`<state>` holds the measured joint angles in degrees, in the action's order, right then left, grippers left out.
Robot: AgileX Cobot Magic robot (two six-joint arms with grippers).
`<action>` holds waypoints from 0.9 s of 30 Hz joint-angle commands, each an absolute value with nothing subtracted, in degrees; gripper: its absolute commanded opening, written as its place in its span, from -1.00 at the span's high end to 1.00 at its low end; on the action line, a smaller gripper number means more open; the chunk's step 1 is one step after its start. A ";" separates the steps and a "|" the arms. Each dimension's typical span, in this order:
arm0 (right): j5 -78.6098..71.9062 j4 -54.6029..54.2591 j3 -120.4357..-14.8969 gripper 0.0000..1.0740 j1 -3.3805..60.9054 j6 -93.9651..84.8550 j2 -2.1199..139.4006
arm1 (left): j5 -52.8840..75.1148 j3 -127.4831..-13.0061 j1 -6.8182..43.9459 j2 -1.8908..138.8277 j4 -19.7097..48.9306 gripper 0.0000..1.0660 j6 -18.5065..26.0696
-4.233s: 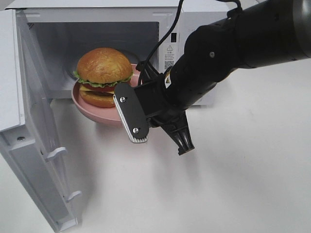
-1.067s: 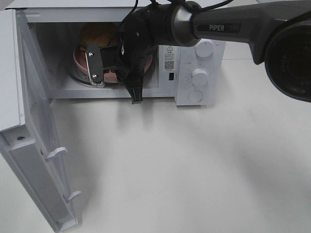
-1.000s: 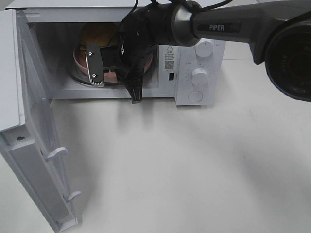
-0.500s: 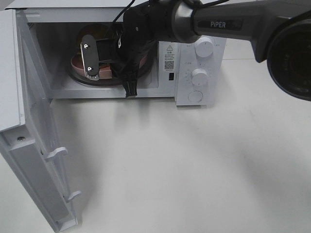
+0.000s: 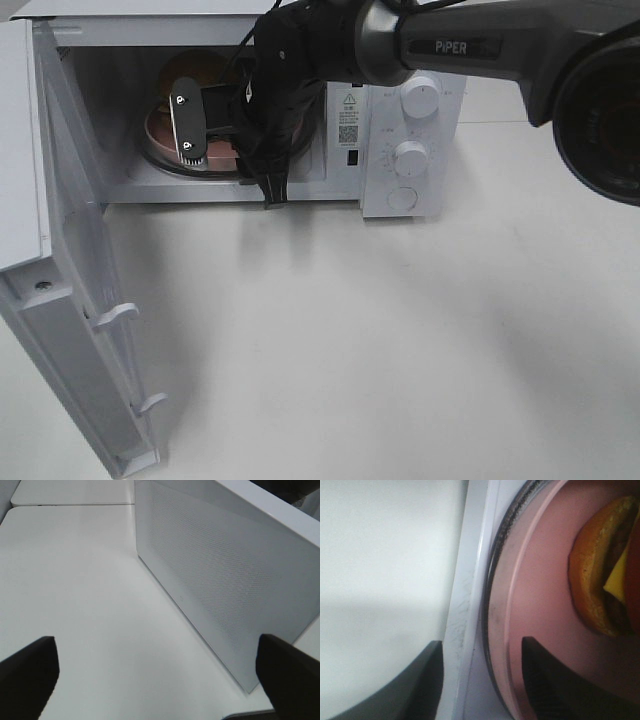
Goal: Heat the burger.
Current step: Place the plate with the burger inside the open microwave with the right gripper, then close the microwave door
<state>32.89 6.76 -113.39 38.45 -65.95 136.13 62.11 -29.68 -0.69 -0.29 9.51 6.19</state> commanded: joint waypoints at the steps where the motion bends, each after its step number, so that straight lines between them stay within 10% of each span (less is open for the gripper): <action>1: 33.92 5.61 -113.27 -0.03 38.27 -65.66 135.33 | 61.25 -29.51 -0.46 -1.26 9.80 -0.88 6.02; 12: 28.93 5.27 -108.23 -0.47 38.27 -64.46 131.26 | 61.25 -29.51 -0.46 -1.26 9.80 -0.88 6.02; 27: 22.23 5.73 -93.91 -0.42 38.22 -64.40 123.19 | 61.25 -29.51 -0.46 -1.26 9.80 -0.88 6.02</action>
<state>23.43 5.90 -96.09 38.45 -64.57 125.36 62.11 -29.68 -0.69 -0.29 9.51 6.19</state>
